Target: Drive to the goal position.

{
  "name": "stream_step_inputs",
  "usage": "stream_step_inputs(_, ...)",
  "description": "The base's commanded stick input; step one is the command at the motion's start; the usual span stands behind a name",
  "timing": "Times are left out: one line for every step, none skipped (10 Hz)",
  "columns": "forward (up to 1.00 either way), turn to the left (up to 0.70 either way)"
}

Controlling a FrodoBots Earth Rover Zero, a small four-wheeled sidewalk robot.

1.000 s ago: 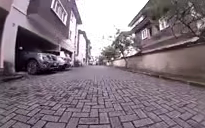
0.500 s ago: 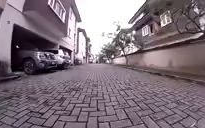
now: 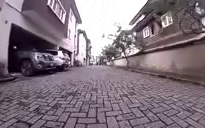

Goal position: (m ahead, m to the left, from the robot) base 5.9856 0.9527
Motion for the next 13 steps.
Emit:
stream_step_inputs(0.5, 0.0)
stream_step_inputs(0.5, 0.0)
stream_step_inputs(0.5, 0.0)
stream_step_inputs(0.5, 0.0)
stream_step_inputs(0.5, 0.0)
stream_step_inputs(0.5, 0.0)
stream_step_inputs(0.5, 0.0)
stream_step_inputs(0.5, 0.0)
stream_step_inputs(0.5, 0.0)
stream_step_inputs(0.5, 0.0)
stream_step_inputs(0.5, 0.0)
stream_step_inputs(0.5, 0.0)
stream_step_inputs(0.5, 0.0)
